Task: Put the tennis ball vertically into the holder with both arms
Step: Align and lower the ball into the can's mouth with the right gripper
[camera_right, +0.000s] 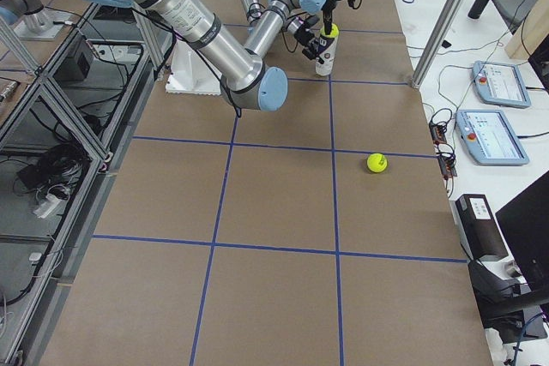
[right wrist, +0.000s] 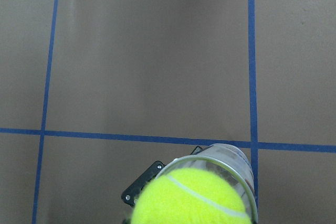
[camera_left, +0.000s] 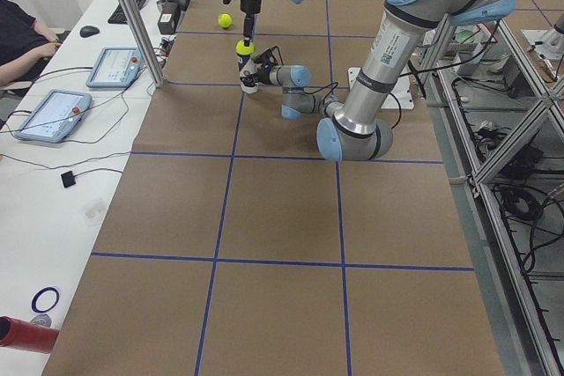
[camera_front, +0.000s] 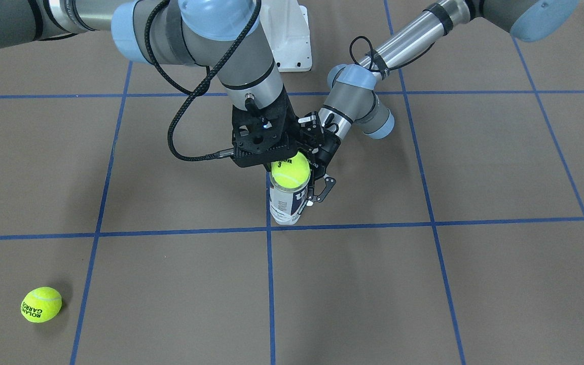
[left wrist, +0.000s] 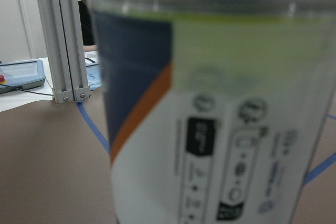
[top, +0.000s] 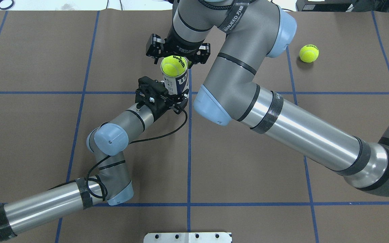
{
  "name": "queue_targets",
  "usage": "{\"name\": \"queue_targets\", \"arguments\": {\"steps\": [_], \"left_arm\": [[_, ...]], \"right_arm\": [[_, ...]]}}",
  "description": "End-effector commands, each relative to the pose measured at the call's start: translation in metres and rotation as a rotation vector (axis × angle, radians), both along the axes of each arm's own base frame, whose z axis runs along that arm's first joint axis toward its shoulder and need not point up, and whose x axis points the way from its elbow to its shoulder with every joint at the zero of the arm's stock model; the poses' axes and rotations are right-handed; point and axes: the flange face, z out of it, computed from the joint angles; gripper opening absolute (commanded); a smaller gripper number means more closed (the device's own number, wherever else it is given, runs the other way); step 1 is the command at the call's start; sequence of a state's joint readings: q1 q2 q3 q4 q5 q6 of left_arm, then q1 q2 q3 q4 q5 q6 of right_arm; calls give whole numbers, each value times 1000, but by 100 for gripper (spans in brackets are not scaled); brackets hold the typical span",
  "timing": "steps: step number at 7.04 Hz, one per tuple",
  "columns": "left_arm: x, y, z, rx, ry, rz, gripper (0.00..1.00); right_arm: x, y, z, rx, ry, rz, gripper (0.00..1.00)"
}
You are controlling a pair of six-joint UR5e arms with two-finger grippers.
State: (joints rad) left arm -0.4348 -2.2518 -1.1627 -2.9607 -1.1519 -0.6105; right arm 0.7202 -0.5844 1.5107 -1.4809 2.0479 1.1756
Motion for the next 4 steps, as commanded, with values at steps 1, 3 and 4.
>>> {"name": "queue_targets", "arguments": {"steps": [1, 3, 4], "left_arm": [[0, 0, 0, 0, 0, 1, 75], [0, -1, 1, -1, -1, -1, 75], [1, 0, 1, 0, -1, 2, 75]], "right_arm": [[9, -1, -5, 0, -13, 15, 99], [23, -8, -10, 1, -24, 35, 65], [28, -10, -11, 3, -26, 43, 1]]}}
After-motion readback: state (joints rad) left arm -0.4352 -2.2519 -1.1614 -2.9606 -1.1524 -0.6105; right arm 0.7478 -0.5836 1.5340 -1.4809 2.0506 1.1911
